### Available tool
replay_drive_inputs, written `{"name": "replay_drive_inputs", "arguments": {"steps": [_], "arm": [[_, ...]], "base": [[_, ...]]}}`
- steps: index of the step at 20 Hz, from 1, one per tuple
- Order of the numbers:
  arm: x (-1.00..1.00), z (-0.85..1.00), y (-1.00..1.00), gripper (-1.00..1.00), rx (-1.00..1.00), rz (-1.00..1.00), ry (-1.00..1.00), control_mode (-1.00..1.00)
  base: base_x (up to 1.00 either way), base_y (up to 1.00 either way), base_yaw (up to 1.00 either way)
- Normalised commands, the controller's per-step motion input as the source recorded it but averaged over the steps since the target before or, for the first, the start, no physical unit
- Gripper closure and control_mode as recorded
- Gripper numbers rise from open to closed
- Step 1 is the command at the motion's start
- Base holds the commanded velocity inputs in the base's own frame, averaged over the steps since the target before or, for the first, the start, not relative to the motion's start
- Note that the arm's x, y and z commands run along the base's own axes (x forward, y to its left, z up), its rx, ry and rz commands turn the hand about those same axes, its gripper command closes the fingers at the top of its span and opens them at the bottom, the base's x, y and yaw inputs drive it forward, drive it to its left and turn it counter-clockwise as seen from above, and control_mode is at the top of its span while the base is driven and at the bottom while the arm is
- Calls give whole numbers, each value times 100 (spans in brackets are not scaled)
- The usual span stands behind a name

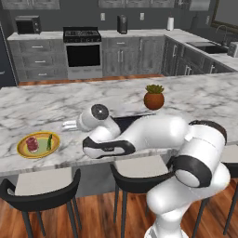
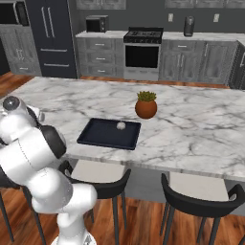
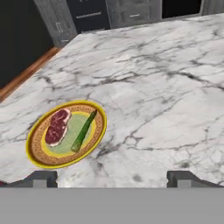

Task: Create a steak meal by picking up the steak and asparagus from the tray and placing them on the plate. Leave the garlic on the tray.

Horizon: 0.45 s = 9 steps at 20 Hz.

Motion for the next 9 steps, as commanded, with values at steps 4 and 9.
{"name": "replay_drive_inputs", "arguments": {"steps": [4,9], "arm": [[-41,29,-59,-100,23,9,-19,-100],[-5,0,-57,-100,24,0,0,-100]], "base": [[0,0,0],[0,0,0]]}}
